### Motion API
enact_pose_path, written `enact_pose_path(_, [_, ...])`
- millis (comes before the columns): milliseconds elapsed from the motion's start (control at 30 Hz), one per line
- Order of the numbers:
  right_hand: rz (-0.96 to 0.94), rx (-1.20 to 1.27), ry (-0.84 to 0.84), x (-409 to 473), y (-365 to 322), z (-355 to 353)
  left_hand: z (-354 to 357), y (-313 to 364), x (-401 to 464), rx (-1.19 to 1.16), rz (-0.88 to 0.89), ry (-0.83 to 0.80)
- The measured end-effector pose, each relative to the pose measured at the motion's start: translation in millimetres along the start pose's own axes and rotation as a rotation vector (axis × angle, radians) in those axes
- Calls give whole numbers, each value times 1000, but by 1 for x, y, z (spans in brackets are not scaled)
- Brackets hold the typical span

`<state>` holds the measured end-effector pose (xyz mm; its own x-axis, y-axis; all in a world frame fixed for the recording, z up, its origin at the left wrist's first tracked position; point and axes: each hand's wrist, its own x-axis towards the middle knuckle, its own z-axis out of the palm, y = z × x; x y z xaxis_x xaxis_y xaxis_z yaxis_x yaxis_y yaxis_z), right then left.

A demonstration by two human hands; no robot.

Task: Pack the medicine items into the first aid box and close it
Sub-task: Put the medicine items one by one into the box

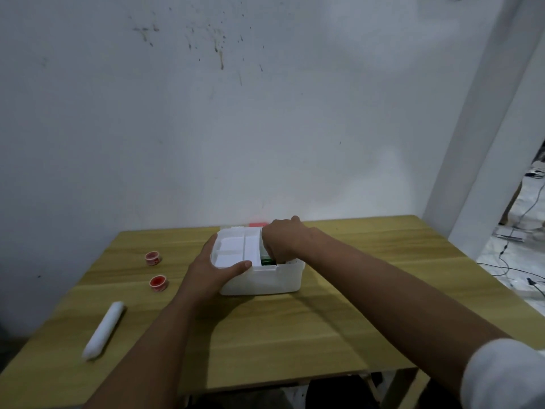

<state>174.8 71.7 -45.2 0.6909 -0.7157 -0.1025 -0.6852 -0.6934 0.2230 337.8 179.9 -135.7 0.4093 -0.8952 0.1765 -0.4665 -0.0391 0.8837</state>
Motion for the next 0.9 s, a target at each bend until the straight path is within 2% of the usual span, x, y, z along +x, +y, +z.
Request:
enact_pose_path(167, [-69, 153, 52, -7, 5, -5, 1, 1, 0, 6, -7, 2])
enact_pose_path(300, [-86, 477, 265, -19, 32, -19, 1, 3, 0, -1, -1, -25])
enact_pose_path(400, [-16, 631, 380, -27, 55, -11, 0, 6, 0, -30, -20, -50])
enact_pose_path(467, [54, 742, 347, -31, 66, 4, -4, 9, -3, -45, -24, -73])
enact_pose_path(533, [106, 825, 224, -33, 73, 23, -10, 11, -7, -28, -38, -70])
enact_pose_path(600, [108, 853, 99, -32, 77, 42, -21, 14, -10, -47, -127, 34])
enact_pose_path(667, [83, 898, 22, -31, 76, 58, -38, 6, -11, 122, -143, 195])
enact_pose_path(733, [6, 980, -4, -31, 73, 67, -59, -11, -11, 510, -105, 290])
enact_pose_path(800, [-58, 1033, 13, -36, 69, 66, -76, -26, -12, 760, -156, 274])
enact_pose_path(900, [-98, 1082, 41, -38, 70, 68, -90, -41, -14, 813, -237, 228])
